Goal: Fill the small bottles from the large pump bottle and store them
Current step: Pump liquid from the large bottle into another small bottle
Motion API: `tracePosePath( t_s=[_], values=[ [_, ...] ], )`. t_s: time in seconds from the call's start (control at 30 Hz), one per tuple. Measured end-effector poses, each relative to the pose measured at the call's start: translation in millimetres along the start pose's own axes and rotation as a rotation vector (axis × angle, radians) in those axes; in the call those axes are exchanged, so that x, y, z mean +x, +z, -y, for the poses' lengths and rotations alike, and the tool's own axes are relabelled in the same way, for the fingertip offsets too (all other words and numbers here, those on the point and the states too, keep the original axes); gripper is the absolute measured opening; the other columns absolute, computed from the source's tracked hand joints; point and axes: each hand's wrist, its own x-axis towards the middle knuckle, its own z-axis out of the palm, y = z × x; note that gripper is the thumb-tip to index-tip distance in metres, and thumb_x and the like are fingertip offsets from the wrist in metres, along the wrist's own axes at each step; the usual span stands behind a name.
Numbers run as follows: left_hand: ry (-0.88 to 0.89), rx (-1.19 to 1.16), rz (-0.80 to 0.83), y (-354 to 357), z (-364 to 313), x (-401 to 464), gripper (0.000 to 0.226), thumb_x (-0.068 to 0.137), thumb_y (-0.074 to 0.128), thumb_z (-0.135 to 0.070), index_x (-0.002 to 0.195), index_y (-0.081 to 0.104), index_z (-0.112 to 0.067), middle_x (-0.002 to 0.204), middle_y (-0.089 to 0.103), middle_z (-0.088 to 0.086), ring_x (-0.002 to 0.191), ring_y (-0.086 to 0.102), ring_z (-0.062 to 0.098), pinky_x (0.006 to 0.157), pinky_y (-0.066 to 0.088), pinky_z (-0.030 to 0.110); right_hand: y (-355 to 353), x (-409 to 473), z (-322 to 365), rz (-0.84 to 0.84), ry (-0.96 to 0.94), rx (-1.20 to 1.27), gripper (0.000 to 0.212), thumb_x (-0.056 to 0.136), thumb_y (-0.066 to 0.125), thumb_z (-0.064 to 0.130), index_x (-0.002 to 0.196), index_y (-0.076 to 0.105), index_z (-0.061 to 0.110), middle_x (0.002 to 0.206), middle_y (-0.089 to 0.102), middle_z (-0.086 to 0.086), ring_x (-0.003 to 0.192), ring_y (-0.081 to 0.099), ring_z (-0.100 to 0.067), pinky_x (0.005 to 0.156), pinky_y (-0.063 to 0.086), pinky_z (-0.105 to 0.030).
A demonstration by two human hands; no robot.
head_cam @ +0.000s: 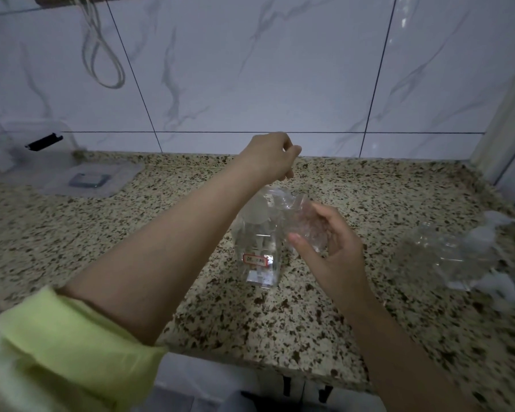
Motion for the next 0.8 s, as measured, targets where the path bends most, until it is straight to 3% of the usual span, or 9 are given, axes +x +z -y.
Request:
tracePosePath(
  t_s=[0.47, 0.8],
  values=[
    [-0.034, -0.01, 0.02, 0.5, 0.8, 0.1, 0.028, 0.105, 0.042, -0.033, 0.113, 0.06, -0.013, 0.084, 0.075, 0.0, 0.079, 0.072, 0.015, 0.08, 0.06, 0.038, -1.6, -0.3, -1.1, 0.01, 0.038, 0.017, 0.047, 0.086, 0.075, 0.035, 0.13, 0.059, 0.029, 0.121, 0.068, 0.004, 0.117, 0.065, -0.022, 0.099, 0.054, -0.051],
    [-0.032, 0.095, 0.096, 0.4, -7.9, -2.4, 0.03, 0.106, 0.039, -0.036, 0.115, 0.057, -0.012, 0.091, 0.075, 0.001, 0.082, 0.072, 0.016, 0.081, 0.058, 0.035, -4.5, -1.2, 0.0, 0.017, 0.038, -0.039, 0.05, 0.087, 0.074, 0.034, 0.133, 0.061, 0.017, 0.116, 0.068, 0.007, 0.112, 0.064, -0.016, 0.098, 0.055, -0.043]
  ],
)
